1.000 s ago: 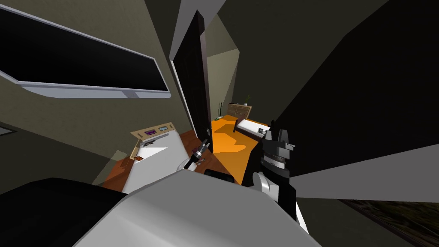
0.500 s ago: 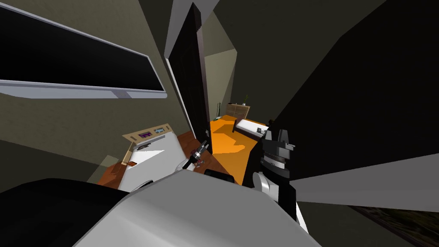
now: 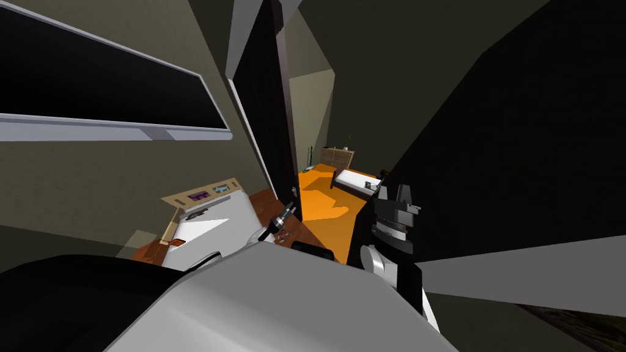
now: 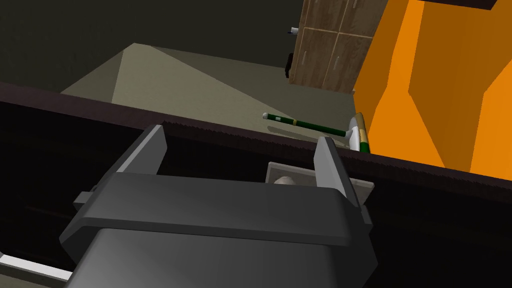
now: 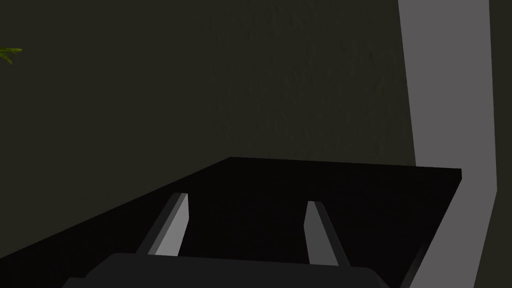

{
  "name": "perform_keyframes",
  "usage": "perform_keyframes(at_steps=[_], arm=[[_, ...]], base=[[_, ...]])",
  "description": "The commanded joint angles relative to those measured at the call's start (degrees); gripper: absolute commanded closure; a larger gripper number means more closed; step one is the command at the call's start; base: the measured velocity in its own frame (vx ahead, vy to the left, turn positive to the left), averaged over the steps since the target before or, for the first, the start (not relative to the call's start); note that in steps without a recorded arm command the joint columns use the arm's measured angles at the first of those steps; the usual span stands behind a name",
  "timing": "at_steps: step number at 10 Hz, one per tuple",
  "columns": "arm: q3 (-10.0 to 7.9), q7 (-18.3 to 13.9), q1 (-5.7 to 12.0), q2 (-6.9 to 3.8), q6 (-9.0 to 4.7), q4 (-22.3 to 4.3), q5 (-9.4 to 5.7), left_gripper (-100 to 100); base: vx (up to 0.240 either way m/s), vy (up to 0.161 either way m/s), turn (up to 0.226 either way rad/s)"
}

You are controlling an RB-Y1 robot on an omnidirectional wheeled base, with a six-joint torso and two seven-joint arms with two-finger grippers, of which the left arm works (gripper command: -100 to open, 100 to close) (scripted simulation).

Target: Push the door open

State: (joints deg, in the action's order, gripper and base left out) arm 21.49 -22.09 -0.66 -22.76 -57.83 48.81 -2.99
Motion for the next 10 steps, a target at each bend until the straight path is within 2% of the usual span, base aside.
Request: perform_keyframes(at_steps=[1,4,5,10], arm=[[0.49,-0.22,0.66,-0.34,-0.92,-2.22,-0.07,-100],[1.59,-0.94,2.05,-1.42,-2.90,-6.67,-0.28,-100],[2.24,-1.37,2.88,-2.05,-4.07,-9.30,-0.40,-100],[3.75,-2.37,4.79,-3.53,-6.79,-15.42,-0.69,-100]], base=[[0.046,0.041,-0.049],[0.050,0.074,-0.069],[0.081,0.116,-0.104],[0.051,0.131,-0.048]])
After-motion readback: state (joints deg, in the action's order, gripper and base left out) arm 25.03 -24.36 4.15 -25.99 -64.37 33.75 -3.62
